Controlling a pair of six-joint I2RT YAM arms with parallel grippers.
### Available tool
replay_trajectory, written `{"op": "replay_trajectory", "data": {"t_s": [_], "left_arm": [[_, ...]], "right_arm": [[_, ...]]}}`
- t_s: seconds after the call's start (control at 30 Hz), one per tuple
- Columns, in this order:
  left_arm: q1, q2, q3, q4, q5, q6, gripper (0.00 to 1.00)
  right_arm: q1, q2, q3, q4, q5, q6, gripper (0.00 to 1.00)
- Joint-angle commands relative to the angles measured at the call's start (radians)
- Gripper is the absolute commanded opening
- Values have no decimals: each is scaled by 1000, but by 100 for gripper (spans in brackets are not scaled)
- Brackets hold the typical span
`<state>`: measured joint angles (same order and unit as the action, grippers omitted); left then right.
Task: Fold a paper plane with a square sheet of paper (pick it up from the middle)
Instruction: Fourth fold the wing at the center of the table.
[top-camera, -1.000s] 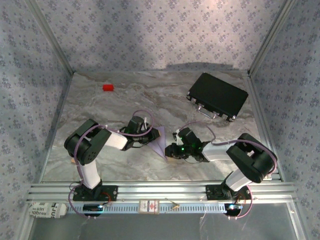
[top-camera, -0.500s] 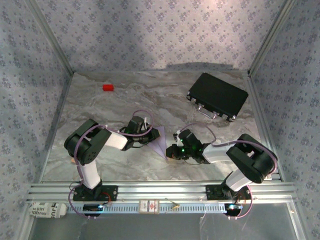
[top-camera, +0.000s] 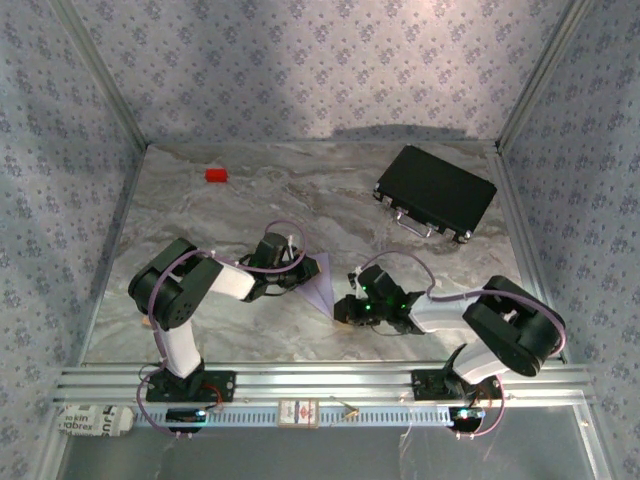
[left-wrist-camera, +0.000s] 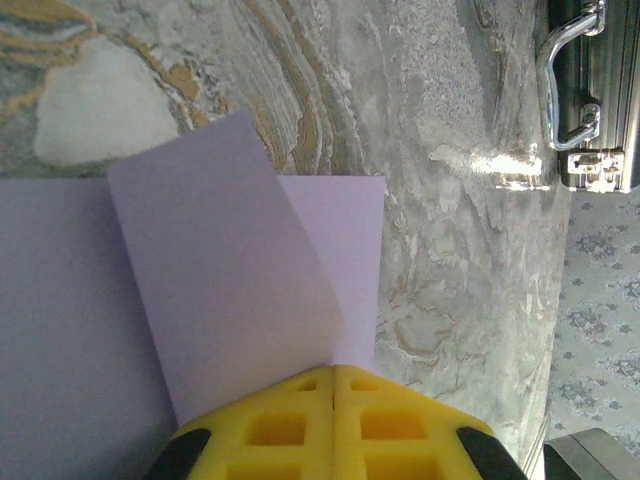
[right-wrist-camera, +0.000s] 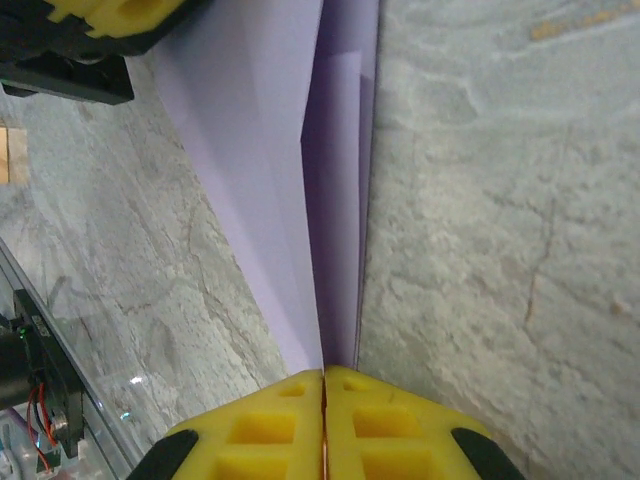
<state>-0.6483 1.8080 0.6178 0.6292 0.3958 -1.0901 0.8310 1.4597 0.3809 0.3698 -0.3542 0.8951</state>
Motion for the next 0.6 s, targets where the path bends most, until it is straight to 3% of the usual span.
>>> {"op": "replay_trajectory", "data": {"t_s": [0.0,0.1,0.23,0.57], "left_arm": [[6,25,-35,-97,-52,1,5],[6,27,-35,-94,-52,1,5],[7,26,-35,-92,-49,1,5],[3,24,-36,-91,-33,18,5]], "right_arm": [[12,-5,-33,-111,-7,1,6],[16,9,-34,-119,-17,-3,2],[21,11,-44,-110,-18,6,5],[-36,-119,58,-219,13,-69,22]]}}
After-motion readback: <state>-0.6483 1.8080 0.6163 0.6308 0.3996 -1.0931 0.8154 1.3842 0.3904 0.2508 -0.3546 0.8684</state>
